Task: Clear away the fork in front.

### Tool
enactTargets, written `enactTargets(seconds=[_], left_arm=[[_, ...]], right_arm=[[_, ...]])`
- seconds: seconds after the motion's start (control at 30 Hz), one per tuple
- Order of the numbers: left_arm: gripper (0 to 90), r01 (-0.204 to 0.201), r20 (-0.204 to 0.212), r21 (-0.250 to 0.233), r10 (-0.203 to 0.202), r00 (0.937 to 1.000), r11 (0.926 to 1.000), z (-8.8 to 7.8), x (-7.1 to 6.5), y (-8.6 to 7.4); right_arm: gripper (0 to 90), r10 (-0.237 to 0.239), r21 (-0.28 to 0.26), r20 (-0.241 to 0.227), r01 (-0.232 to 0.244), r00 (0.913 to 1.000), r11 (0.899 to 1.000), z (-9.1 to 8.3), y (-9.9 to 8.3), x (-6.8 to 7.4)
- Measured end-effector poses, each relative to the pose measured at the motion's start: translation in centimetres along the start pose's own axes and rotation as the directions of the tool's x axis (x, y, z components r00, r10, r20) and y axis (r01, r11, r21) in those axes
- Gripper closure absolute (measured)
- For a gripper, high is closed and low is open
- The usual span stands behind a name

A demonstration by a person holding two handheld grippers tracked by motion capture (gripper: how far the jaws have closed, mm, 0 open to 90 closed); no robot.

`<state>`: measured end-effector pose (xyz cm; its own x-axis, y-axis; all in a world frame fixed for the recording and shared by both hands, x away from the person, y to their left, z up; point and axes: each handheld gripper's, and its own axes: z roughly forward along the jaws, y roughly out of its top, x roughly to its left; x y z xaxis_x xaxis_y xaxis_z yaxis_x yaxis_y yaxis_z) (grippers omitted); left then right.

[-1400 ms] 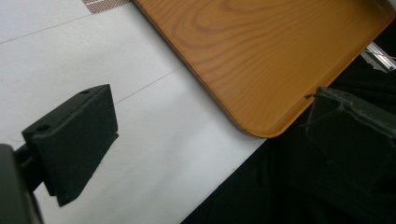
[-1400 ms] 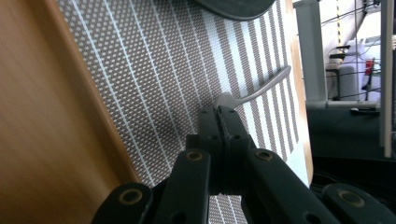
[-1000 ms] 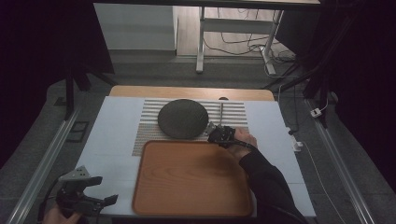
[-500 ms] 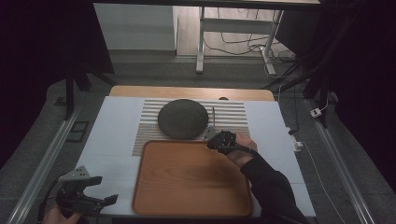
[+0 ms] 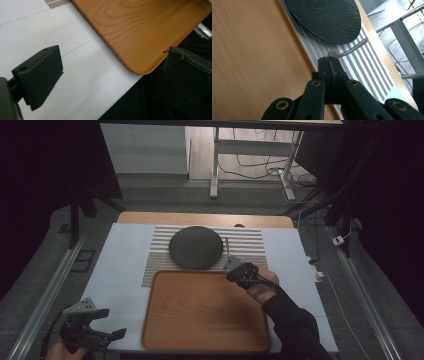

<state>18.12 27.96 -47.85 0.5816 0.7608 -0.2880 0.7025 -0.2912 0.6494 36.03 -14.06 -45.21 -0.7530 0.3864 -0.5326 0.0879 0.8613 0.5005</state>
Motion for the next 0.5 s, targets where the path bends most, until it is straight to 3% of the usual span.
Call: enactTargets(seconds=[0.2,0.5], left_arm=[[1.2,-0.011,0.003,-0.004,0.011,0.9999,0.9999,0.0,-0.1,0.0],[0.0,-0.036,0.074,-0.065,0.041,0.9964,0.9972,0.3,-0.3,0.5]], right_arm=[[89.9,0.060,-0.056,-0.057,-0.063,0.9966,0.996,-1.7,-0.4,0.3],[89.9,0.119,-0.103,-0.150,-0.136,0.9814,0.985,-3.4,-1.0,0.9]])
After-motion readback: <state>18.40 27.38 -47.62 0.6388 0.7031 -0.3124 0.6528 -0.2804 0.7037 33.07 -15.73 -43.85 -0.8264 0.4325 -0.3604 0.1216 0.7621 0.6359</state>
